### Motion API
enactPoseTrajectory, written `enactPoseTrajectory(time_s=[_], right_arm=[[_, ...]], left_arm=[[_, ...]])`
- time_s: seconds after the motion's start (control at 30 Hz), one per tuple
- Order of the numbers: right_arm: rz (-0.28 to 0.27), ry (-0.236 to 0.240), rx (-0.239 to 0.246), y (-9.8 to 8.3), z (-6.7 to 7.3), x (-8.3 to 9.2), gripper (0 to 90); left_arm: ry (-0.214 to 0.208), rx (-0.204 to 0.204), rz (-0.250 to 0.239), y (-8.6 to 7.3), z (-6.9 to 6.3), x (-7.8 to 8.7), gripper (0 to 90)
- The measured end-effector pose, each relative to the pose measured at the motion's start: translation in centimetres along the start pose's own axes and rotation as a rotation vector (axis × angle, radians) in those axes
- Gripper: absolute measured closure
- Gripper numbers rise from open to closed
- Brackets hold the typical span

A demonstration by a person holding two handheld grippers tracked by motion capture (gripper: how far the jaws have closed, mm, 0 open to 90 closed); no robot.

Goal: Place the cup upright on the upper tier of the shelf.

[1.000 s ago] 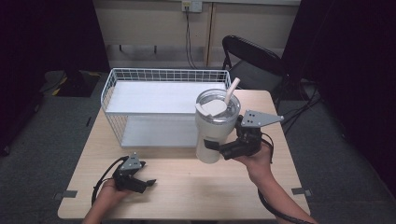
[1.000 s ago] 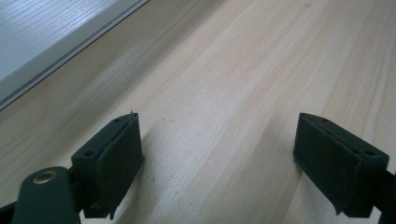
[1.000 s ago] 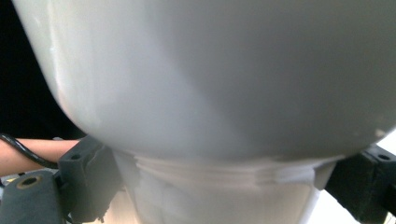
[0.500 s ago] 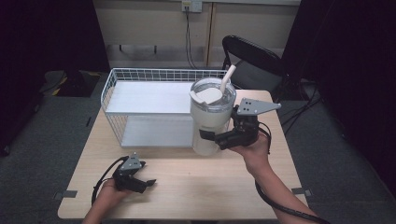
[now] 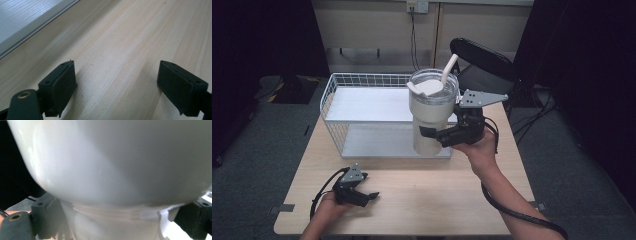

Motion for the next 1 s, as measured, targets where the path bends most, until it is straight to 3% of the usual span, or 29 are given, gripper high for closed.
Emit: enactPoseTrajectory(time_s=[0.57,1.0], right_arm=[[0.034,0.003,0.013,2.9,-0.2,-1.2,9.6],[0.0,-0.028,-0.007,4.8,-1.1,-1.7,9.6]], left_arm=[[0.0,0.0,0.0,0.0,0.0,0.0,15.1],[0.0,0.0,-0.001,0.0,0.0,0.0,15.1]])
Point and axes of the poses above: each handheld gripper's, and its own axes: x roughly backward along the jaws, y roughly out of its top, z roughly to its left, the point moved 3 cm from there along -x, roughly forward along the jaws, and after that the axes turned 8 degrees about -y, right-handed, at the moved point
